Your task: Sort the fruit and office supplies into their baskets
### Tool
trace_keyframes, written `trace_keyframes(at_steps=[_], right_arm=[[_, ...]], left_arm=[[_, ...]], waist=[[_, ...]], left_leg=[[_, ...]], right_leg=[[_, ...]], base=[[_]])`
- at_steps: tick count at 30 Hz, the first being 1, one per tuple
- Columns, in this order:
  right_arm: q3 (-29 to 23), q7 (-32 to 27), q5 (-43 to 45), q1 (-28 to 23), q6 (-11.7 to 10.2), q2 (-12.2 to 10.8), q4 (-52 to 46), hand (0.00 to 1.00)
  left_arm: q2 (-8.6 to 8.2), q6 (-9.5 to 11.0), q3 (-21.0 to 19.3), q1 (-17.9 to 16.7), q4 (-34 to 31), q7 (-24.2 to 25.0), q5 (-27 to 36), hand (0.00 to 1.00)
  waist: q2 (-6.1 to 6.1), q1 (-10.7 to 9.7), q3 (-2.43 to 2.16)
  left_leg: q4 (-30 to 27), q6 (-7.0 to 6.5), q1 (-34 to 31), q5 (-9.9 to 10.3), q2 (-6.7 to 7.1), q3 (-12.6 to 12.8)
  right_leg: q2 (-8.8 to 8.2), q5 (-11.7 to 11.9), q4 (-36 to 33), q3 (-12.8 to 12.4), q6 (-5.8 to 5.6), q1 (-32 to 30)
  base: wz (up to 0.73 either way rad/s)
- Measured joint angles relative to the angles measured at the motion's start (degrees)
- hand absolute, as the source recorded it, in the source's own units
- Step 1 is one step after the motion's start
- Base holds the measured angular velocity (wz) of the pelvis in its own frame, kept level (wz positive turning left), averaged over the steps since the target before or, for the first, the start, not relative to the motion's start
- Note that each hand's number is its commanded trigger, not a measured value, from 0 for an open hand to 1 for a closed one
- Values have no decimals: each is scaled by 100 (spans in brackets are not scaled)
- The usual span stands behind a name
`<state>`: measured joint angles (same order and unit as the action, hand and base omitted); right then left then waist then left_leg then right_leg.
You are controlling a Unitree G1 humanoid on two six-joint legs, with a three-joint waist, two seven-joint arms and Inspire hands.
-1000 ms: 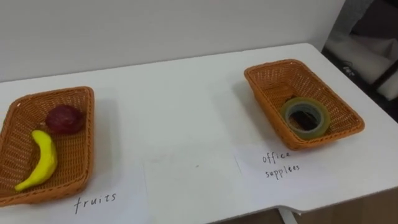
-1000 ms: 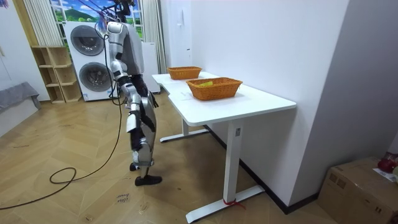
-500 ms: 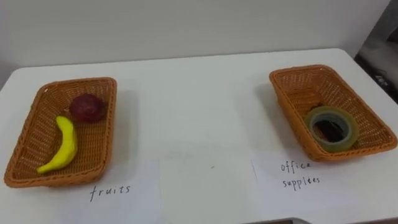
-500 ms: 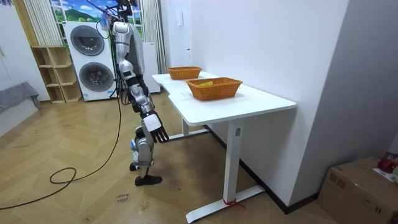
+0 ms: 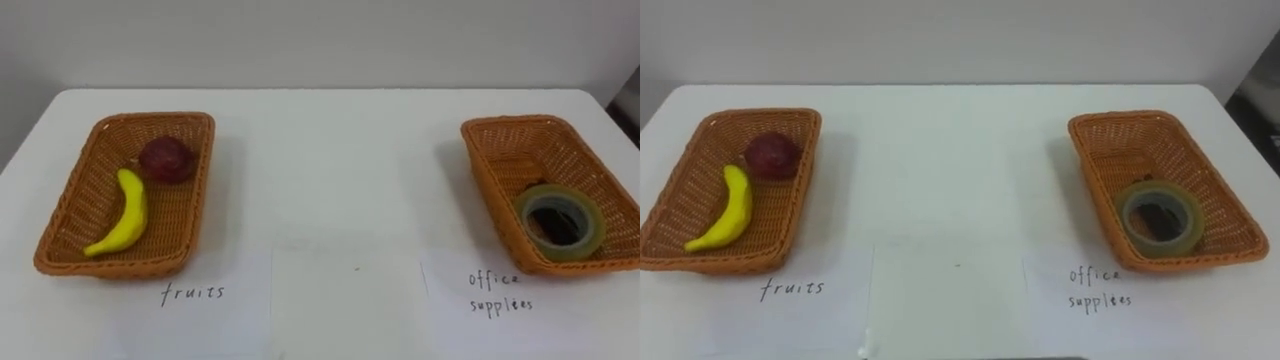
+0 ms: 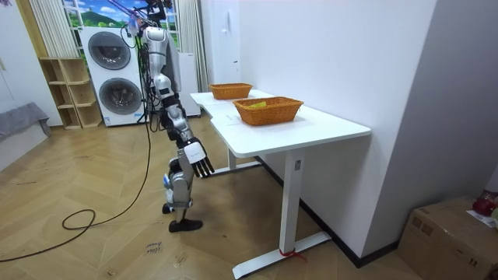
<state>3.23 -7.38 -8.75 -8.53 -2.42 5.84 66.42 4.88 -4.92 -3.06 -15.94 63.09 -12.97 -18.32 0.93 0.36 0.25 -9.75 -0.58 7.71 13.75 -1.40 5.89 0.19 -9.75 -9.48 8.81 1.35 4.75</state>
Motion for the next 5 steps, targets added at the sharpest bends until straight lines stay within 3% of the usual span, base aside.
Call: trace_keyframes(at_steps=[5], right_arm=[[19, 9, -52, 31, 0, -4, 30, 0]], left_arm=[[-9, -6, -7, 17, 1, 17, -171, 0]], waist=[[5, 3, -1]], left_leg=[[-2, 0, -17, 0, 4, -36]], right_leg=[[-4, -1, 75, 55, -5, 30]], base=[[5]])
